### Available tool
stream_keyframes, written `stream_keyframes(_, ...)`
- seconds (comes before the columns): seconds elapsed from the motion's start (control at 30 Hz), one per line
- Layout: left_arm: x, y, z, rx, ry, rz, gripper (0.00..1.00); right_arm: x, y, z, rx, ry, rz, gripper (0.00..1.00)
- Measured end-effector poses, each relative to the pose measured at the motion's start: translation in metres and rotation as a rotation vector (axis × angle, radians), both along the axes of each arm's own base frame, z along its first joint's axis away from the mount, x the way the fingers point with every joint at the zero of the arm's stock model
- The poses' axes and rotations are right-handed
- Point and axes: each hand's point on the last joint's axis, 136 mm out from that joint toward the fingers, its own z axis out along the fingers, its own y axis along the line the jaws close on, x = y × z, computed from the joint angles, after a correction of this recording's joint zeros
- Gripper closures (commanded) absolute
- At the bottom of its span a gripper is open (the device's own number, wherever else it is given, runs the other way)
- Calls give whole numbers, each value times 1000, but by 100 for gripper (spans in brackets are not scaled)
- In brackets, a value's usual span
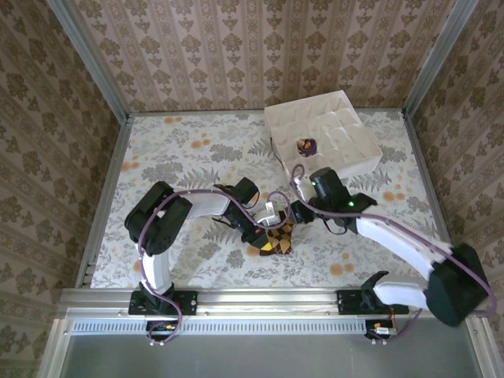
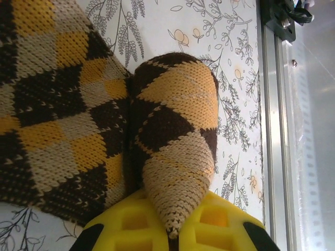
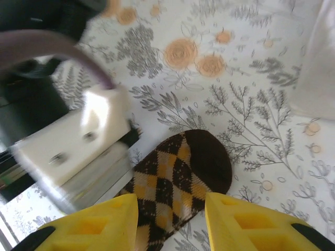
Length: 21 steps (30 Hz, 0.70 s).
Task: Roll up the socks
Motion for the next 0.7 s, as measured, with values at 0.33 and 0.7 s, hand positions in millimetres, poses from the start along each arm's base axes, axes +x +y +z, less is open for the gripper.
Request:
stream_keyframes(0.33, 10, 0, -3, 39, 117, 60, 100, -36, -17, 58, -73, -321, 79, 59)
stream_keyframes(0.7, 16, 2, -5, 63, 215, 112, 100, -78, 16, -18, -461, -422, 434, 48)
